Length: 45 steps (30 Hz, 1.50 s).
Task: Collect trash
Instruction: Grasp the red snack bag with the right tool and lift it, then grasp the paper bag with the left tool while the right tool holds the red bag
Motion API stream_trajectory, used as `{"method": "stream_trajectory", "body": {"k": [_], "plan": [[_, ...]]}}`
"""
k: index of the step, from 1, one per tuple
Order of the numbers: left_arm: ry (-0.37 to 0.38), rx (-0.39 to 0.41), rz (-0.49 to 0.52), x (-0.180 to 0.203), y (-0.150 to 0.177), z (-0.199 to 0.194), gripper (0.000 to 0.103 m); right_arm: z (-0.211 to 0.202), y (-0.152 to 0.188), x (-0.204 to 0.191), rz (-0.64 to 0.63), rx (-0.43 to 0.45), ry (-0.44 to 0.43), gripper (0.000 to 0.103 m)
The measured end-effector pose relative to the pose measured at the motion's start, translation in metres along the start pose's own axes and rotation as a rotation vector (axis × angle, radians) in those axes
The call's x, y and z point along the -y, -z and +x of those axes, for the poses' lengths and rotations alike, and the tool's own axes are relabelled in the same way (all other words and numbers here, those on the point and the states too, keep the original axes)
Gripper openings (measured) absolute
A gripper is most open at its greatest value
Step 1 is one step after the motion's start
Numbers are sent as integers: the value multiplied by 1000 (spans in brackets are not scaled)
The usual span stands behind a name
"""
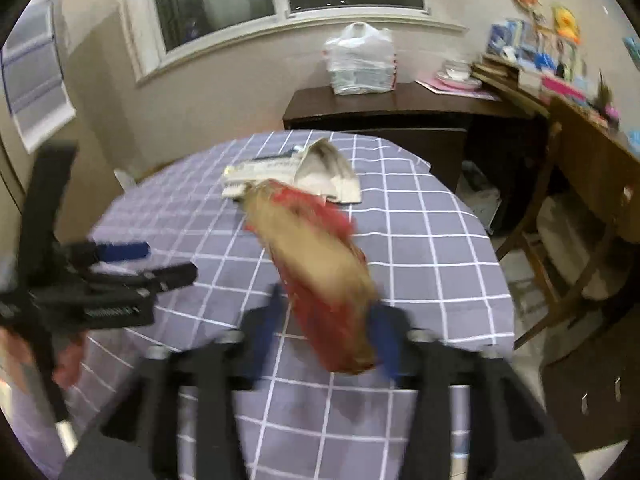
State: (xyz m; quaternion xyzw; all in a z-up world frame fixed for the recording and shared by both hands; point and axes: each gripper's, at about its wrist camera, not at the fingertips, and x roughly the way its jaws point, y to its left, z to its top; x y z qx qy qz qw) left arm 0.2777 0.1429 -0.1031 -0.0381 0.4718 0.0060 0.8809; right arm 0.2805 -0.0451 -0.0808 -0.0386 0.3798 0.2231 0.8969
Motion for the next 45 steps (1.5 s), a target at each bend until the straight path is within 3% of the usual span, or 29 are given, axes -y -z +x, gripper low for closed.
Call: {"method": "stream_trajectory", "body": {"k": [5,7,8,9,11,13,18,28,35,45], "plan": [[-14,4,-26,-16,0,-1,84,34,-3,-6,-32,-18,-72,70],[-20,5,-39,-24,-1,-1,84,49,-5,-4,-16,-55,-53,70],[-21,5,-44,-27,-1,-1,84,57,-7,-1,-1,-95,-77,59],[-24,5,-50,-29,-1,0,84,56,-8,2,9,-89,-87,40],[-27,2,-66,-34,-3,2,84,44,-11,10,46,-21,-195,32],[-25,-4,-80,-36,-5,3,84,36,-14,15,78,10,-244,32],[-2,12,-58,-24,-11,-1,84,12,-17,23,97,77,-199,32],[37,35,39,25,-53,2,84,-5,-38,69,166,103,-106,32],[58,53,98,56,-105,15,84,13,-60,117,222,88,-35,32],[30,-10,127,67,-159,80,84,54,-85,174,288,58,42,32]]}}
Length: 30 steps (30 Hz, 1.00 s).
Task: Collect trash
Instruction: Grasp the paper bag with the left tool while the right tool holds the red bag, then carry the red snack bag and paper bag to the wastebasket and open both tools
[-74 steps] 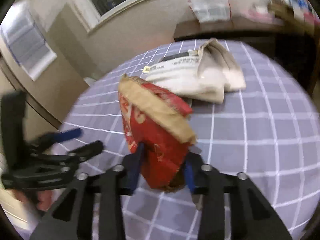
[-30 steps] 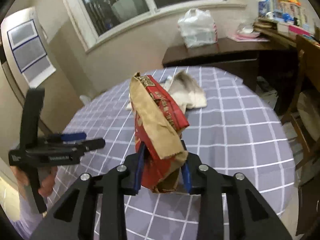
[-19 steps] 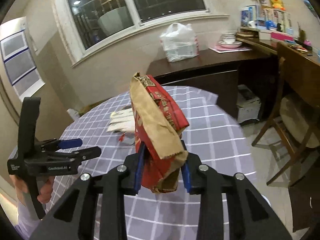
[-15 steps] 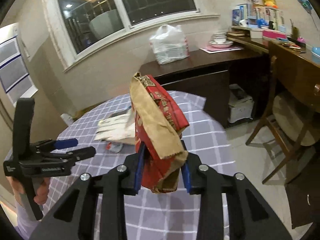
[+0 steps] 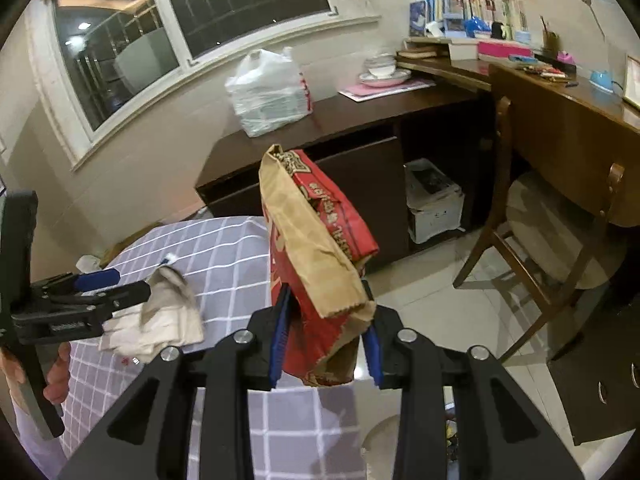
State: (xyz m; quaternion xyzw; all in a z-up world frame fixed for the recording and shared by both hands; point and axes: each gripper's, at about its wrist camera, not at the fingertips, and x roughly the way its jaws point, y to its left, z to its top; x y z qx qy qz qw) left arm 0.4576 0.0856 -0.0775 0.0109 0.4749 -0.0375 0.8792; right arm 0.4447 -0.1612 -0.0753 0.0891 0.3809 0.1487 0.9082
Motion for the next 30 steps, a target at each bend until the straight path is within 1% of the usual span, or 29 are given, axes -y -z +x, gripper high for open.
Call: {"method": "stream_trajectory", "body": {"k": [2,4,5,6,7,8,10,13,16,17,21,24,30], "plan": [[-21,-8,5,-1,-4,13,84,7,-4,5,6,-4,-16,32],[-52,14,26,0,-5,22,82,12,-5,8,10,-6,-31,32],[-49,10,48,2,-4,27,66,14,-5,10,18,-9,-27,32],[-24,-8,65,4,-3,32,28,16,-3,11,22,-16,-27,32],[-23,-23,68,4,-3,34,16,18,-2,11,24,-24,-33,32],[-45,-34,69,4,-3,36,13,19,-1,11,26,-29,-36,32],[-57,-34,84,6,-1,33,11,17,2,10,22,-34,-30,32],[-50,-26,89,10,2,21,8,7,7,9,17,-27,-30,32],[-73,-18,92,15,6,8,7,-6,10,11,40,-13,-18,32],[-72,-13,96,18,9,3,7,-13,11,11,42,-12,-25,32],[-71,8,109,30,18,-19,7,-40,20,12,47,13,-7,32],[-62,19,122,42,24,-33,7,-59,29,14,54,23,-19,32],[-21,43,178,84,36,-56,7,-101,51,25,69,53,12,32]]}}
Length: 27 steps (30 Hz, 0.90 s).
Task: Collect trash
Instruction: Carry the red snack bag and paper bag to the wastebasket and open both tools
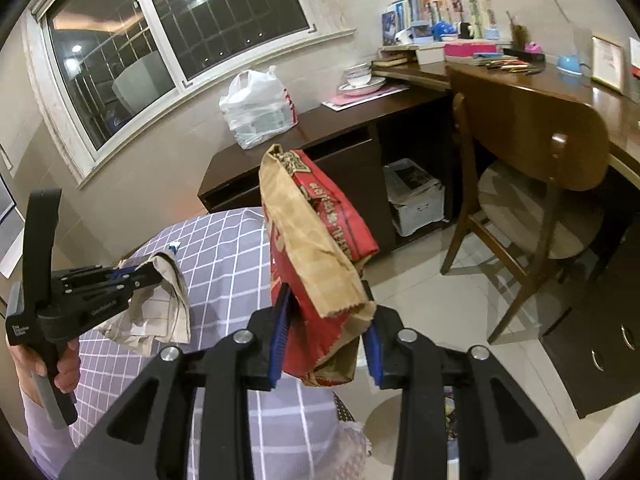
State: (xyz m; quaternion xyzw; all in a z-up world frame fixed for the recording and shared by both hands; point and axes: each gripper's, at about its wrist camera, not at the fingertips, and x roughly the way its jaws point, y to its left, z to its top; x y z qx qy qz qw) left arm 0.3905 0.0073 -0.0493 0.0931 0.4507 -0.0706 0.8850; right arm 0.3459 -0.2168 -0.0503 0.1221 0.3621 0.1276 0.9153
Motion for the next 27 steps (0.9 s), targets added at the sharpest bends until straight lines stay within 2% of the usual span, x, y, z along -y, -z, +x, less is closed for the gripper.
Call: {"method": "stream_trajectory", "body": {"k": [6,15,27], "plan": [[52,19,60,48,3,-15,7,-35,18,29,47,14,55,32],[149,32,162,140,7,-26,7,-75,49,90,142,24,122,32],[231,-37,284,238,17,-2,7,-102,95,164,220,-3,233,33]]}}
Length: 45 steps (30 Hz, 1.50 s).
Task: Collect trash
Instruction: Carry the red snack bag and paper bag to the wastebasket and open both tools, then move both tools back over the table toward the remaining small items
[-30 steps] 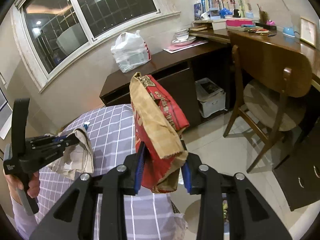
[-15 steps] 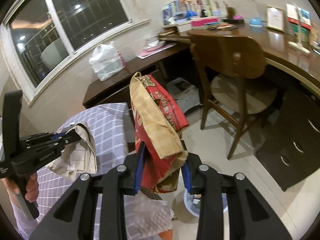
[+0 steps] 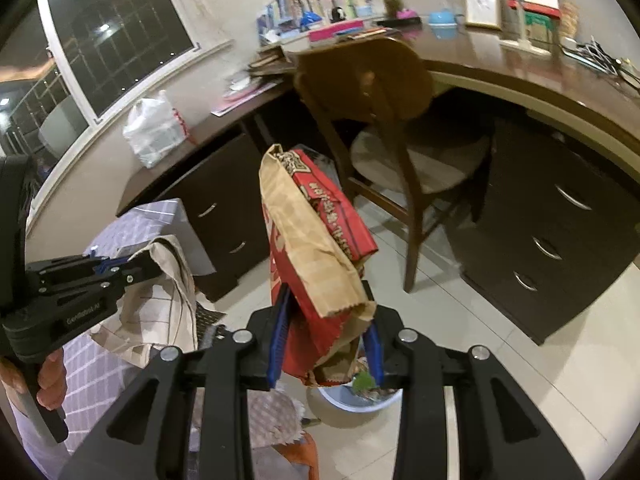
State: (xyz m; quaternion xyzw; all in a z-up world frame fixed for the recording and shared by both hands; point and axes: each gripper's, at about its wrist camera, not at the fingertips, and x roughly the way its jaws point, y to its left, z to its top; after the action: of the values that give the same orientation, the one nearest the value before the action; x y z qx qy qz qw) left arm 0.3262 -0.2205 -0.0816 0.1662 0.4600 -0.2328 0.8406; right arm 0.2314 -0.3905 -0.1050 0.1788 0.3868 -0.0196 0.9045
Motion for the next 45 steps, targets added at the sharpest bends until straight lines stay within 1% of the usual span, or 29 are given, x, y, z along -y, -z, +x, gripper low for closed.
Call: {"method": "stream_trajectory", "body": {"k": [4,5,8,11,13,15,17,20,23,26,27,29,31,36,39,45], "plan": [[25,-25,28,24,-4,18,8,2,12,20,24,-24,33,33],[23,-31,34,29,-5,22,11,3,15,24,29,-30,40,33],[7,-56,65,42,-4,36,13,8,24,34,42,-53,58,33],[-4,-82,80,45,-1,47,15,19,31,41,59,-83,71,33],[-2,-95,73,44,-1,52,24,24,33,40,65,-97,74,33],[-9,-77,66,39,0,51,50,32,36,38,62,-115,72,33],[-21,-56,67,36,0,48,50,40,37,34,58,-130,68,33],[-26,-57,61,27,1,46,50,53,36,26,51,-152,54,33],[-56,-50,58,17,4,44,50,63,34,17,40,-166,39,34],[-67,-54,43,7,7,43,50,74,32,5,14,-184,25,35],[-70,-55,33,2,9,43,50,76,30,2,7,-184,21,44],[-73,-61,15,-4,11,44,50,77,29,-2,12,-168,40,58],[-72,-69,-2,-9,14,45,50,77,27,-6,8,-148,45,58],[-49,-84,-17,-13,22,48,50,81,26,-11,8,-177,50,58],[-36,-94,-17,-15,25,49,50,78,27,-15,-3,-177,54,58],[-16,-88,-35,-22,31,43,50,71,30,-23,-15,-184,69,58]]}}
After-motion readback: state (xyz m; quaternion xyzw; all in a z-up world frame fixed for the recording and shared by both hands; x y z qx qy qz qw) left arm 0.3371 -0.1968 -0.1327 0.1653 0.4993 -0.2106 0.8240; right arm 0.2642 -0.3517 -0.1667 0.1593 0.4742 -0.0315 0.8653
